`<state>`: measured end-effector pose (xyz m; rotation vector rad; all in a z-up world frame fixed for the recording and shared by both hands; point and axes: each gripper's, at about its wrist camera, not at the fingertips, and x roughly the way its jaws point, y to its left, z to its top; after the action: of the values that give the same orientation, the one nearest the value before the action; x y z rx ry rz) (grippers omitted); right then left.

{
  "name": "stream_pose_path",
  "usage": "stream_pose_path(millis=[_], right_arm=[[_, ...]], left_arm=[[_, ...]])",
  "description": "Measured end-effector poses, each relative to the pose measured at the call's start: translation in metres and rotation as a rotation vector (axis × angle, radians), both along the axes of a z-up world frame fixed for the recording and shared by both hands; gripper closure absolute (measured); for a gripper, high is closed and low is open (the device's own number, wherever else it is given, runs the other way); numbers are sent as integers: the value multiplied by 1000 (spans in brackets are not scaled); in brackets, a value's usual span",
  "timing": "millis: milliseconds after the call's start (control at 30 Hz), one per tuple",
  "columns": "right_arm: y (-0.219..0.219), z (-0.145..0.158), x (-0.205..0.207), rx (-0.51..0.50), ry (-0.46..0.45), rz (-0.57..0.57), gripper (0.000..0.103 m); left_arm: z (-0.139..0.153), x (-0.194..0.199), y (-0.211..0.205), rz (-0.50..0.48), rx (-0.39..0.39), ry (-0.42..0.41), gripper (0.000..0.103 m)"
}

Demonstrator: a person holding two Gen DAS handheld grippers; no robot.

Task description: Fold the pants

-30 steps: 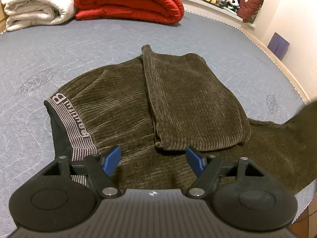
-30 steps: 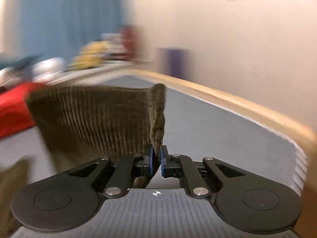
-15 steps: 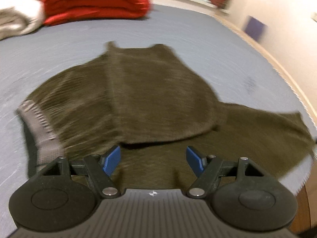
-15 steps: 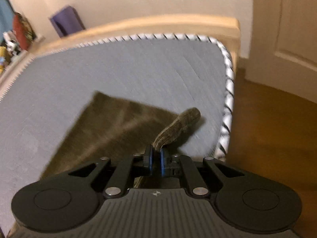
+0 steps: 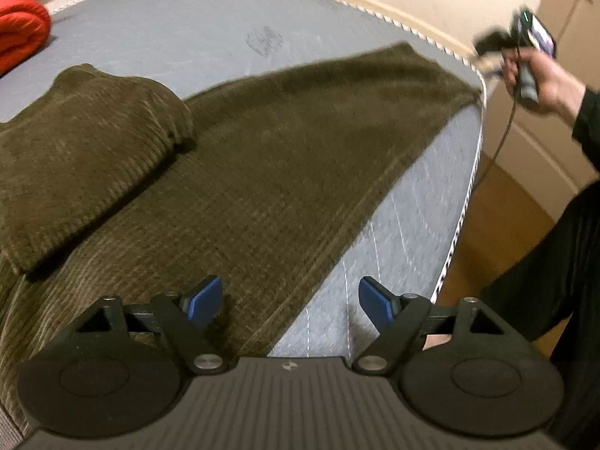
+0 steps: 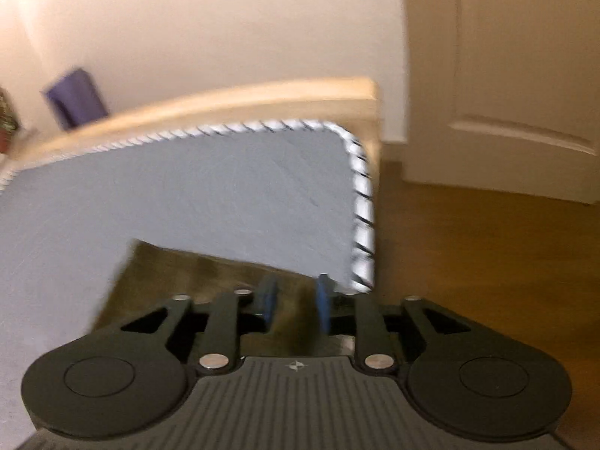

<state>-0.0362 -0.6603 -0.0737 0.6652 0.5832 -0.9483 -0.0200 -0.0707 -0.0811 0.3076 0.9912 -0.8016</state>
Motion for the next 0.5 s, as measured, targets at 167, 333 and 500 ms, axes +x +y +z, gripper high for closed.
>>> stream_pose_path(millis=[167,333,500], right_arm=[[22,-2,37,22,-57,232,56],[33,-1,83,51,-78,446,43],[28,-22,117,127,-72,449,42]], left_arm=[[-28,6,-7,2,128,-15,60],[-26,3,-3,-85,112,-2,97],[-36,-9,3,-223,104,106,103]])
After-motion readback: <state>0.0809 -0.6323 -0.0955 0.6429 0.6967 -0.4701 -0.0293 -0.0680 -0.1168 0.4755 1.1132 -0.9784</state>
